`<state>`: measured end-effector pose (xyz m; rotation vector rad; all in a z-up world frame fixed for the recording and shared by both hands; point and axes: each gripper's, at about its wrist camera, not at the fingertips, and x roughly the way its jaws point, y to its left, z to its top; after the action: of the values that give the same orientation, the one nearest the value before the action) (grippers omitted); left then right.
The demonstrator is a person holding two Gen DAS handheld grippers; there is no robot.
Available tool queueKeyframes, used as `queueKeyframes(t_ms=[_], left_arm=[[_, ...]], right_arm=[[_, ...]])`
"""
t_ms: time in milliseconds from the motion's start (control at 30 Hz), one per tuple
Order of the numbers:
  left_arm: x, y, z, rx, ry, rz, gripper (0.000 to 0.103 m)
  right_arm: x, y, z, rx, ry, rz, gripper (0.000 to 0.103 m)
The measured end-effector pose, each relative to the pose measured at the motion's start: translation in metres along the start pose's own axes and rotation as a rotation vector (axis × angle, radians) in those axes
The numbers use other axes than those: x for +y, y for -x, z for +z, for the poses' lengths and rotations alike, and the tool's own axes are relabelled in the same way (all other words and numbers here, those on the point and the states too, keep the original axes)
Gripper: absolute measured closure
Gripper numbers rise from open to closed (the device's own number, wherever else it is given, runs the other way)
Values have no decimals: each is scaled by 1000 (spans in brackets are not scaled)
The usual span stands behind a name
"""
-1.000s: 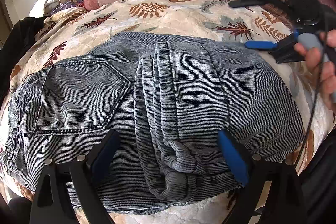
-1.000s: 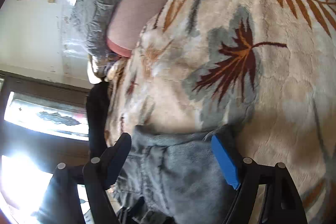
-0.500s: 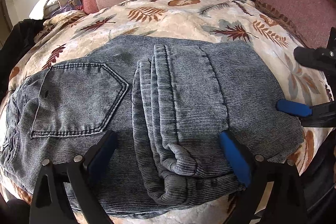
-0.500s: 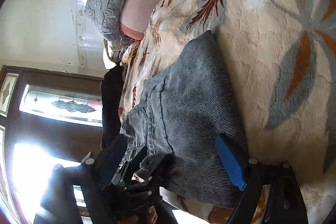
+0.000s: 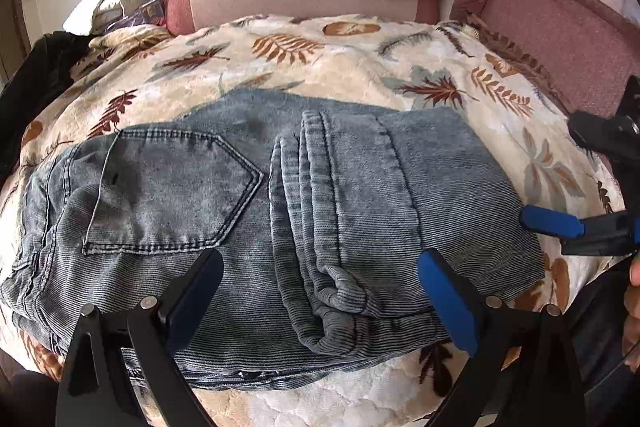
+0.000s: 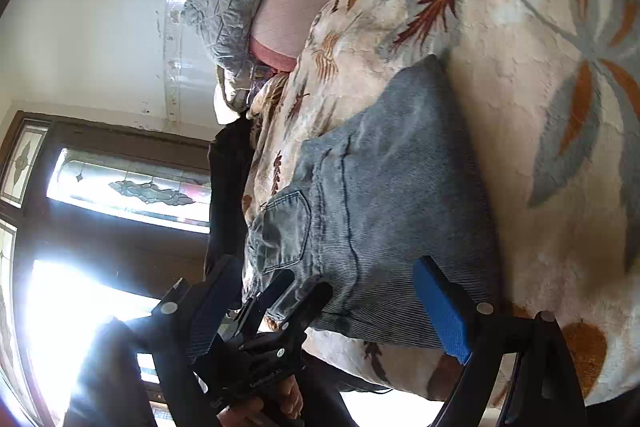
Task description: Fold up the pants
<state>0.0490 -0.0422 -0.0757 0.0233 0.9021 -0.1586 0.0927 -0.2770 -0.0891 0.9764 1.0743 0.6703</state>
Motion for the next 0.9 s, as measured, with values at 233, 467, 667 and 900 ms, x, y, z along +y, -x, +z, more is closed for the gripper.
queueKeyframes(t_ms=[233,467,667,900], left_arm=[[0,-20,-6,67,-8,7,4],[30,12,1,-19,56,12,4],[78,30,4,-74,118,128,4],[117,29,-8,-52,189,170,4]], right_arm=[[-29,-35,47,7,-93,-90,11],[16,15,26,-197,111,-78,11],[35,47,6,-463,295,-323,6],[37,38,6,-459,292,-383,6]])
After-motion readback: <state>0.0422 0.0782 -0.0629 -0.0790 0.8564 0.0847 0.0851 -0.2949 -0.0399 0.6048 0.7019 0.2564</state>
